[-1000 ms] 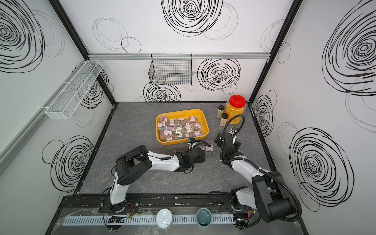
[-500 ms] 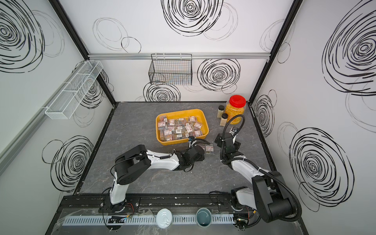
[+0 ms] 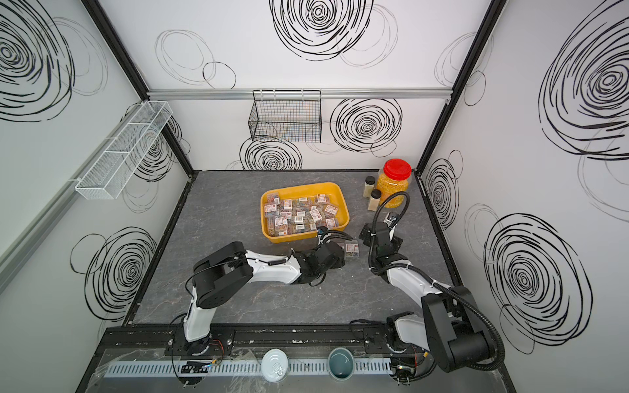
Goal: Take the paper clips out of the storage box
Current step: Place the boxed paper clips at the center of the board.
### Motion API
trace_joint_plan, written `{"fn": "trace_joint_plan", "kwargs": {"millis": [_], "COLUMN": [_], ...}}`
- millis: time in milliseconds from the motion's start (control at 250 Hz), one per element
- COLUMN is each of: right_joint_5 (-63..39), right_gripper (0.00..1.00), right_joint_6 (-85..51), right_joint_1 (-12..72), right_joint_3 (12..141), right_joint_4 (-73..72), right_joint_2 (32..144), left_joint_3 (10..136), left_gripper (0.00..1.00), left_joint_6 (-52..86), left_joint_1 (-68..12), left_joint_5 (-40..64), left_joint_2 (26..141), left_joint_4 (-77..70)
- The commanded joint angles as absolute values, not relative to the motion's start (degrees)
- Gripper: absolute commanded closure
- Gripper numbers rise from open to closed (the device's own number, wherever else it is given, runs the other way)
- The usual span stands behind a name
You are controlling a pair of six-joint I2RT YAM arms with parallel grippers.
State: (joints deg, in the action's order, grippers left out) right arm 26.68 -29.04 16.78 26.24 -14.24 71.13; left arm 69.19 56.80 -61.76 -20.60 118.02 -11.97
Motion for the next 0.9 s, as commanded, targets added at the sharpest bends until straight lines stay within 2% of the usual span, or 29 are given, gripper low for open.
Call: {"fn": "trace_joint_plan", "kwargs": {"millis": [0,308,591,711,831,895], "right_joint_5": [27.4,27.6,29.1,30.0,30.4,30.3], "right_gripper": [0.0,0.0,0.0,0.0,0.0,0.0], "right_joint_6": [-28.7,-28.7,-28.7,-28.5,-28.5,-28.5], "right_joint_1": [17.1,17.2,18.1,18.5,18.5,18.5], "right_joint_3": [26.4,26.5,27.8,28.1,28.2,28.3], "right_joint_4": [-15.0,-15.1,-14.4,-14.9,-15.2,-15.0], "right_joint_2": [70.5,70.6,72.4,72.8,73.0,73.1], "left_joint_3": [68.9,59.2,50.3,44.9,38.3,33.8], "left_gripper": [0.33,0.29,0.2,0.14,0.14,0.09], "left_joint_6": [56.1,52.3,41.5,41.2,39.9,39.2], "left_joint_1": [-63.0,-64.6,-66.3,-61.8,-51.6,-45.9], "left_joint_5": [-22.1,-29.0,-49.0,-55.6,-52.9,-51.8], "left_joint_2": [114.7,100.7,78.7,68.8,57.8,51.4], "left_joint_4": [-13.3,-13.3,1.7,10.5,13.7,13.0]}}
